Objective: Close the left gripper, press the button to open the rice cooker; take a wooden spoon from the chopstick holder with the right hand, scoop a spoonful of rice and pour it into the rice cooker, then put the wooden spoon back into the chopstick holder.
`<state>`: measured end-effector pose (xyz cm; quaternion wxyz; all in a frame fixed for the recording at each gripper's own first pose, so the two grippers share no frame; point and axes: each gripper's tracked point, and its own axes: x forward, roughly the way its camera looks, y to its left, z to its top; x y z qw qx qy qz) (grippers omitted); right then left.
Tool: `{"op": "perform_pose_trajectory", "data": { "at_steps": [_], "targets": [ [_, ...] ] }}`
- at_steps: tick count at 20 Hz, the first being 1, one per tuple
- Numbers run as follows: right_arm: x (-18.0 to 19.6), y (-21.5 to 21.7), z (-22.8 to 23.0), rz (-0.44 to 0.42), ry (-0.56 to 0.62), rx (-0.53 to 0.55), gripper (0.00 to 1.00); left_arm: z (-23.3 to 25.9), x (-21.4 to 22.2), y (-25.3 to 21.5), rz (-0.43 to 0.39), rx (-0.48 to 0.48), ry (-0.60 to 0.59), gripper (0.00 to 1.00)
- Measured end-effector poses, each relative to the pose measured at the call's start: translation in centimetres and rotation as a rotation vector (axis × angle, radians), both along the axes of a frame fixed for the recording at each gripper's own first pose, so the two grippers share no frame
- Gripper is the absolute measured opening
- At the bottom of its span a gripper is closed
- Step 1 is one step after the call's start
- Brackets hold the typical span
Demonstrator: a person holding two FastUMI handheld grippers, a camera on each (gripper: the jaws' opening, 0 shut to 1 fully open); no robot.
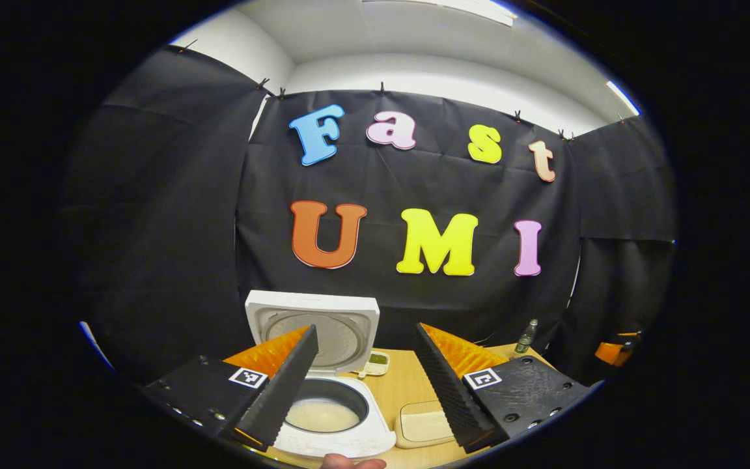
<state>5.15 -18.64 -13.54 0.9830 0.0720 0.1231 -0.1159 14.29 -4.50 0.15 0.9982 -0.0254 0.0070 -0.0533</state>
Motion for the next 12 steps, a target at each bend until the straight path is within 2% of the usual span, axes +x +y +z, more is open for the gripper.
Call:
{"op": "perform_pose_trajectory", "data": {
  "at_steps": [4, 9, 12],
  "targets": [
    [1.0, -0.3, -4.3, 0.027, 0.053, 0.012, 1.00, 0.1, 0.1, -1.8, -0.018, -0.010, 0.006, 0.94],
    [3.3, -0.8, -9.9, 0.050, 0.107, 0.110, 0.99, 0.1, 0.1, -2.4, 0.015, -0.017, 0.004, 0.94],
    [5.0, -1.2, -13.2, 0.065, 0.144, 0.134, 0.98, -0.2, 0.1, -2.7, 0.035, -0.002, 0.012, 0.94]
  ]
}}
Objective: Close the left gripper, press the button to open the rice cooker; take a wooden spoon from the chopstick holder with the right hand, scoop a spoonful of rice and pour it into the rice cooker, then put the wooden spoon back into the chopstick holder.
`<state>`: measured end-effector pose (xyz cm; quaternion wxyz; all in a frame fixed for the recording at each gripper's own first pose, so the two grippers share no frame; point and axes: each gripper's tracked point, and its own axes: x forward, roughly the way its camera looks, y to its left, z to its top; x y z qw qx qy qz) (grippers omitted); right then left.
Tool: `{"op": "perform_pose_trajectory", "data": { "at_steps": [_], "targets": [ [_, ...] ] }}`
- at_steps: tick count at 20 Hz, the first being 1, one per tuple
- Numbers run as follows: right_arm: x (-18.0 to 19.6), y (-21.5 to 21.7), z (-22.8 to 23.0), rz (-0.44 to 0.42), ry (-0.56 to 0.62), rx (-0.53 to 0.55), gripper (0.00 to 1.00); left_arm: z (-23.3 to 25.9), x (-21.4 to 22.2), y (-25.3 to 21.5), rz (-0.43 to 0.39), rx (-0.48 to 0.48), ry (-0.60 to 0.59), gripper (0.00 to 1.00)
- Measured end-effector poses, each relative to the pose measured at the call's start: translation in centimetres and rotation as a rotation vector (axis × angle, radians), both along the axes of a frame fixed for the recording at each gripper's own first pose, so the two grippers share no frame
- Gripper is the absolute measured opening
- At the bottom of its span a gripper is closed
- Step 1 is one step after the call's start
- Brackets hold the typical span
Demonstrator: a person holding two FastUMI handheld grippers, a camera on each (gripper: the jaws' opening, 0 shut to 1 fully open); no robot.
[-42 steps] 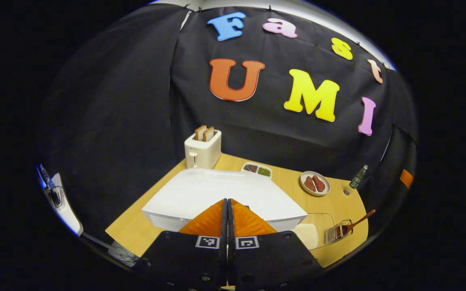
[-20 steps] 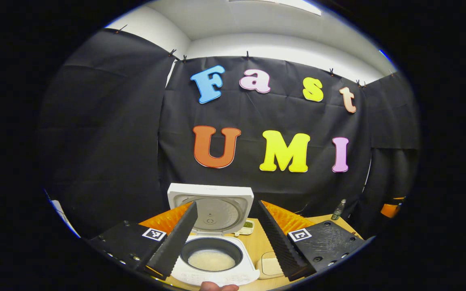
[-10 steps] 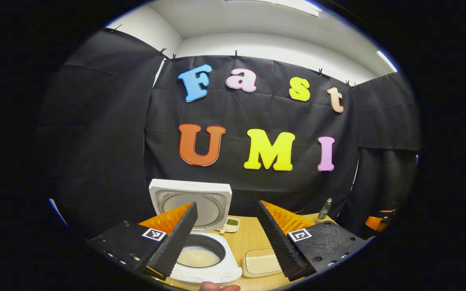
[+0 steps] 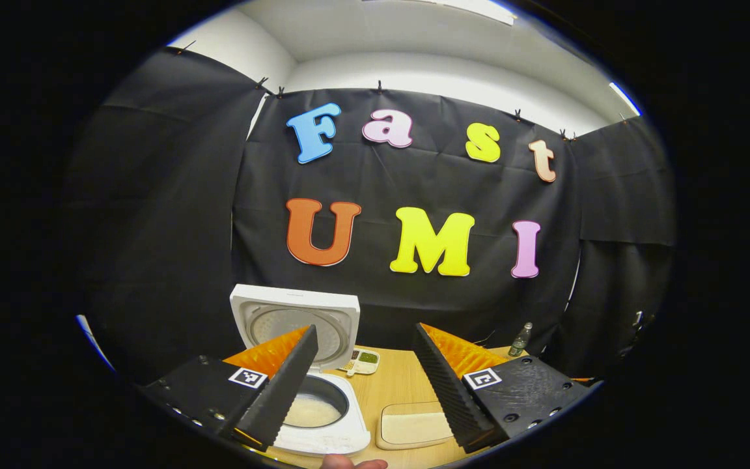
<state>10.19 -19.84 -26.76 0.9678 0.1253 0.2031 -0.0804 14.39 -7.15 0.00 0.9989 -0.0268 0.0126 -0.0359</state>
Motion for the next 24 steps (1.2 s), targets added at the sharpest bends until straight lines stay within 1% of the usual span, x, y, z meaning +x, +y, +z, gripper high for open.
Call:
{"op": "perform_pose_trajectory", "data": {
  "at_steps": [1, 2, 3, 4, 5, 6, 7, 8, 9, 13, 14, 15, 16, 18, 19, 20, 21, 22, 24],
  "targets": [
    [0.7, -0.2, -1.0, 0.006, 0.011, 0.001, 1.00, -0.1, 0.0, 0.0, 0.008, 0.005, 0.005, 0.94],
    [1.2, -0.5, -2.2, 0.012, 0.030, 0.005, 0.97, -0.2, 0.2, -0.1, 0.015, 0.007, 0.012, 0.94],
    [1.8, -0.6, -3.2, 0.020, 0.040, 0.015, 1.00, -0.4, 0.2, -0.3, 0.019, 0.008, 0.019, 0.94],
    [2.6, -0.7, -4.2, 0.026, 0.053, 0.022, 1.00, -0.5, 0.2, -0.3, 0.028, 0.011, 0.025, 0.94],
    [3.3, -1.0, -5.2, 0.027, 0.068, 0.041, 0.94, -0.7, 0.1, -0.3, 0.039, 0.019, 0.030, 0.94],
    [3.8, -1.2, -6.3, 0.028, 0.084, 0.065, 0.97, -1.0, 0.2, -0.2, 0.048, 0.025, 0.038, 0.94],
    [4.4, -1.5, -7.1, 0.027, 0.095, 0.086, 0.95, -1.1, 0.2, -0.2, 0.057, 0.031, 0.045, 0.94],
    [5.1, -1.7, -7.6, 0.029, 0.102, 0.092, 0.86, -1.3, 0.1, -0.3, 0.065, 0.037, 0.051, 0.94],
    [5.8, -1.8, -7.9, 0.041, 0.102, 0.093, 0.89, -1.5, 0.2, -0.3, 0.076, 0.043, 0.055, 0.94],
    [7.9, -2.0, -9.2, 0.076, 0.128, 0.083, 0.74, -2.1, 0.4, -0.4, 0.118, 0.049, 0.078, 0.94],
    [8.1, -1.9, -9.5, 0.086, 0.137, 0.085, 0.68, -2.1, 0.4, -0.4, 0.127, 0.050, 0.081, 0.94],
    [8.4, -1.7, -9.6, 0.097, 0.141, 0.088, 0.59, -2.2, 0.2, -0.4, 0.135, 0.051, 0.083, 0.94],
    [8.5, -1.7, -9.6, 0.103, 0.145, 0.087, 0.59, -2.3, 0.2, -0.3, 0.143, 0.052, 0.084, 0.94],
    [8.6, -1.6, -9.4, 0.112, 0.151, 0.077, 0.38, -2.6, 0.1, -0.1, 0.157, 0.052, 0.092, 0.94],
    [8.8, -1.5, -9.1, 0.114, 0.150, 0.077, 0.34, -2.7, 0.0, 0.1, 0.163, 0.048, 0.096, 0.94],
    [8.8, -1.4, -9.0, 0.115, 0.155, 0.080, 0.32, -2.7, 0.0, 0.4, 0.170, 0.043, 0.096, 0.94],
    [8.8, -1.0, -8.9, 0.121, 0.158, 0.087, 0.27, -2.6, -0.1, 0.6, 0.176, 0.035, 0.095, 0.94],
    [8.7, -0.7, -8.7, 0.123, 0.162, 0.088, 0.24, -2.5, -0.1, 0.9, 0.180, 0.031, 0.093, 0.94],
    [8.6, -0.5, -8.0, 0.118, 0.163, 0.066, 0.20, -2.4, -0.3, 1.5, 0.184, 0.030, 0.082, 0.94]
  ]
}}
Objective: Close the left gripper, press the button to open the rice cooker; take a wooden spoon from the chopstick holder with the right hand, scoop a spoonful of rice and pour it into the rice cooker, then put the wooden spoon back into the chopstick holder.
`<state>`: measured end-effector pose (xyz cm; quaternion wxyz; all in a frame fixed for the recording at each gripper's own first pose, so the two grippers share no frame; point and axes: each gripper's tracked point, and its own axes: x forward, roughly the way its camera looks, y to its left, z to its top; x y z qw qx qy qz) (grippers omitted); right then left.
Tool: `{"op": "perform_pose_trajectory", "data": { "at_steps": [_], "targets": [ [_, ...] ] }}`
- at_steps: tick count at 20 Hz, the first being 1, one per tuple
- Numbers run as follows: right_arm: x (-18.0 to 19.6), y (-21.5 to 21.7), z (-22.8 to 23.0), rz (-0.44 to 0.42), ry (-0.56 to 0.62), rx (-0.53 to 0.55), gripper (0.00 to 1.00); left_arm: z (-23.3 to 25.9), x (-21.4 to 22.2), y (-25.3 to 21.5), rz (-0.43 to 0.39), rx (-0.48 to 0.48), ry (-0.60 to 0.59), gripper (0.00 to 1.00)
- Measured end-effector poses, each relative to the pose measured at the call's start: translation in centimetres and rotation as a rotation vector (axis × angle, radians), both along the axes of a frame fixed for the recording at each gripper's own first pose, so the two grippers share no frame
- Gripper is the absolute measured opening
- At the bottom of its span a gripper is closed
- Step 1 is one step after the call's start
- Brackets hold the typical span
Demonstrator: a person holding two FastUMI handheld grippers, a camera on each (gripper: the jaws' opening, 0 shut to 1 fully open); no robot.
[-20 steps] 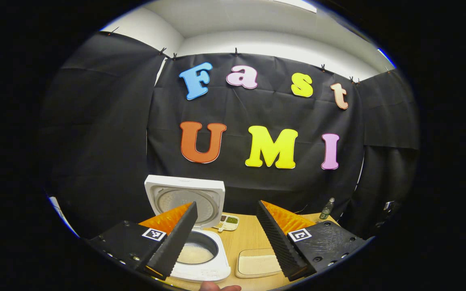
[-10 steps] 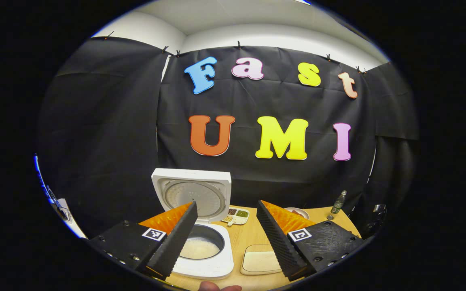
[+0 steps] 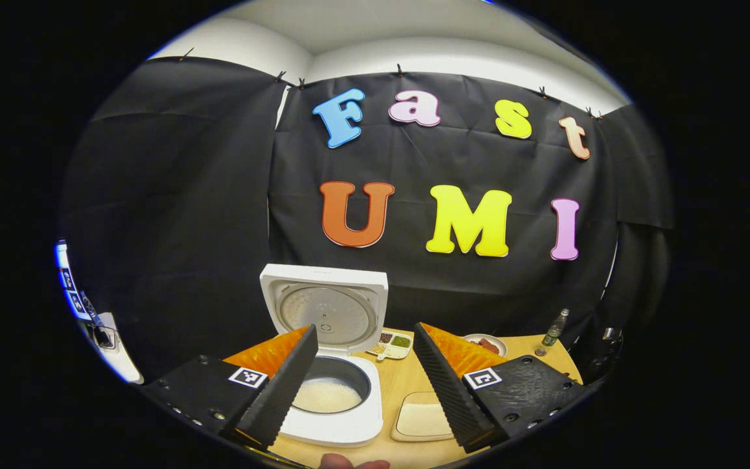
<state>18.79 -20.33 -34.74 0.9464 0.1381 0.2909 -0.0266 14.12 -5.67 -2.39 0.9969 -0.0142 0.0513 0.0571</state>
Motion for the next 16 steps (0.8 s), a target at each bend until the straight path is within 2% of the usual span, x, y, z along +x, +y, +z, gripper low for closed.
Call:
{"op": "perform_pose_trajectory", "data": {
  "at_steps": [4, 6, 7, 9, 13, 16],
  "targets": [
    [-0.1, 0.7, 3.2, -0.005, -0.034, -0.055, 0.11, 0.0, -0.4, 1.5, -0.007, -0.005, -0.008, 0.94],
    [-0.1, 1.0, 5.5, -0.017, -0.065, -0.100, 0.12, -0.1, -0.6, 2.3, -0.018, -0.010, -0.013, 0.94],
    [-0.1, 1.3, 6.8, -0.025, -0.082, -0.120, 0.10, -0.1, -0.7, 2.7, -0.024, -0.013, -0.014, 0.94],
    [-0.2, 2.2, 9.6, -0.038, -0.120, -0.145, 0.12, 0.0, -1.0, 3.9, -0.034, -0.019, -0.020, 0.94],
    [0.0, 7.0, 14.7, -0.018, -0.209, -0.169, 0.14, -0.4, -1.8, 6.4, -0.048, -0.017, -0.018, 0.94],
    [1.0, 11.4, 15.7, 0.017, -0.242, -0.169, 0.12, -0.6, -2.2, 8.7, -0.048, -0.016, -0.009, 0.94]
  ]
}}
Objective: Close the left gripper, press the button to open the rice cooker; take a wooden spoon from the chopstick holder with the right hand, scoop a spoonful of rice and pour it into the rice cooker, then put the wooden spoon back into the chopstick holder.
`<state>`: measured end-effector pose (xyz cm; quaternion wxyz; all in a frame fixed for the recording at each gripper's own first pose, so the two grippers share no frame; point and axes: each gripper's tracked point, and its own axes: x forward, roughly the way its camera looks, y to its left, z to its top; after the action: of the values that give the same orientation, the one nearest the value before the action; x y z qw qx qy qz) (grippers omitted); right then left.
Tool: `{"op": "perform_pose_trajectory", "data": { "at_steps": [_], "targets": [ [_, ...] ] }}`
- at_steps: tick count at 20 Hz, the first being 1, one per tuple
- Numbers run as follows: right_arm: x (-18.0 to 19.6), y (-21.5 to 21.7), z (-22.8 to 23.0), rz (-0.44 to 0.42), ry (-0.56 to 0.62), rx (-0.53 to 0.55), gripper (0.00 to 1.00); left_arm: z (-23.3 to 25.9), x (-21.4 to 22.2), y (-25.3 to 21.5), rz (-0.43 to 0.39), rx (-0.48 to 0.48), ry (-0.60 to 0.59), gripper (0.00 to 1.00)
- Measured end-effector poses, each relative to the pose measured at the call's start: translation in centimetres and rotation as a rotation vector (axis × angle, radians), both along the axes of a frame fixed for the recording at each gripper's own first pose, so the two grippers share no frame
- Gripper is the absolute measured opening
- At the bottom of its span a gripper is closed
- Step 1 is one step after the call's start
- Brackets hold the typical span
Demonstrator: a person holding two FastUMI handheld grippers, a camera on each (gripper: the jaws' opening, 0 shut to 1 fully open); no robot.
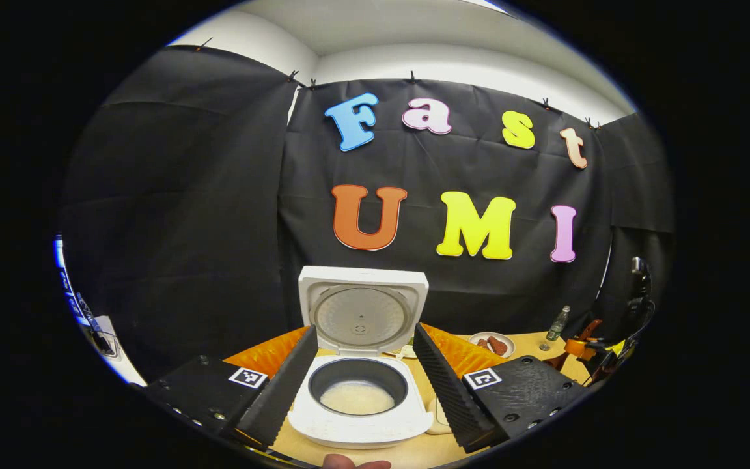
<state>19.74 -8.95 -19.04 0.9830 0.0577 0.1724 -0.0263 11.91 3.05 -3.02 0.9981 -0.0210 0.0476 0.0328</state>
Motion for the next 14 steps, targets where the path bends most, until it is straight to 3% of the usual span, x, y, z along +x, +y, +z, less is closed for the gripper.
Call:
{"op": "perform_pose_trajectory", "data": {
  "at_steps": [6, 14],
  "targets": [
    [1.9, 4.9, -5.1, 0.006, 0.050, -0.052, 0.12, -0.5, -0.2, 3.3, -0.001, 0.002, 0.029, 0.94],
    [4.5, 5.8, -13.8, -0.044, 0.119, -0.204, 0.12, -2.6, -0.2, 4.8, -0.032, 0.029, 0.109, 0.94]
  ]
}}
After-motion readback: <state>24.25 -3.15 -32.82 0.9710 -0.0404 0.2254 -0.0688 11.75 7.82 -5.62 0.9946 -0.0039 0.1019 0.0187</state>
